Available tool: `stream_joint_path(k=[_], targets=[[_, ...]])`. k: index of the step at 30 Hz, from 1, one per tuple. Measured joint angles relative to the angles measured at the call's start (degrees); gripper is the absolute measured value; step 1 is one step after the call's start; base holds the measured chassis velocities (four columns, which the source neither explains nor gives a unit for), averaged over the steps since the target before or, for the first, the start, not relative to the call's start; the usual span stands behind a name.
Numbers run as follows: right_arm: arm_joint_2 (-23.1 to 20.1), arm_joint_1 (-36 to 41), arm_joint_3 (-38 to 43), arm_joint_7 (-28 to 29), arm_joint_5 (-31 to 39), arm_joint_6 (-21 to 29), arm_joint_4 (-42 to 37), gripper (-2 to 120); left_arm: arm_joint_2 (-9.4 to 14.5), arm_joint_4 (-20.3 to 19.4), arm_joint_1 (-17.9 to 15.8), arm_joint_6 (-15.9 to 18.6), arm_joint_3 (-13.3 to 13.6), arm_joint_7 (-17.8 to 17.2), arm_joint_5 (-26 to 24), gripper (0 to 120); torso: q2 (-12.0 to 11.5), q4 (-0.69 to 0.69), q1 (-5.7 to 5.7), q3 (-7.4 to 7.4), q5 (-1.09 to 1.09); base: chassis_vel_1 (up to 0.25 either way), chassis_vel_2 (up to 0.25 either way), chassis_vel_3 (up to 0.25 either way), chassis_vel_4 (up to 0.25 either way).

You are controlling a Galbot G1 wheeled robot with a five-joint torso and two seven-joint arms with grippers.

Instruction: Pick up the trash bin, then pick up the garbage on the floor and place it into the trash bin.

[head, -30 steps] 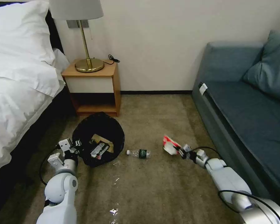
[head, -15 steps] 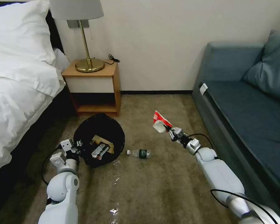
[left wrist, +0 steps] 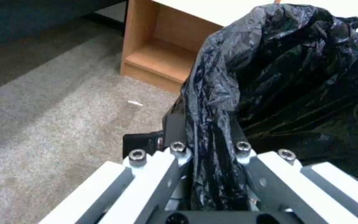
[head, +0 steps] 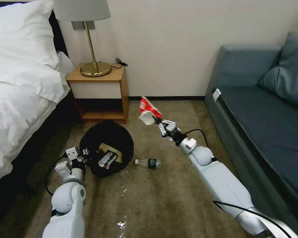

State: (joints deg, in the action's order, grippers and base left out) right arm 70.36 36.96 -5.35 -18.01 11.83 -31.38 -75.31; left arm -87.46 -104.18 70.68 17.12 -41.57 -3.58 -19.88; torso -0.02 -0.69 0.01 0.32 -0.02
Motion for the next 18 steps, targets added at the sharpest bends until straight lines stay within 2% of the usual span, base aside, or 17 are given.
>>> stream_joint_path(k=[7, 18], targets=[[-0.2, -0.2, -7.2, 1.3, 0.6, 1.4, -4.5, 0, 0.0, 0.0, 0.1, 0.1, 0.1, 0.0, 0.2, 4, 0.0, 0.0, 0.0, 0.0, 0.0, 0.0, 0.0, 0.0, 0.0], [1.4, -0.9, -12.7, 1.7, 0.3, 1.6, -4.4, 0, -0.6, -0.1, 0.1, 0.1, 0.5, 0.0, 0.7, 4, 0.0, 0.0, 0.0, 0.0, 0.01, 0.0, 0.0, 0.0, 0.0]])
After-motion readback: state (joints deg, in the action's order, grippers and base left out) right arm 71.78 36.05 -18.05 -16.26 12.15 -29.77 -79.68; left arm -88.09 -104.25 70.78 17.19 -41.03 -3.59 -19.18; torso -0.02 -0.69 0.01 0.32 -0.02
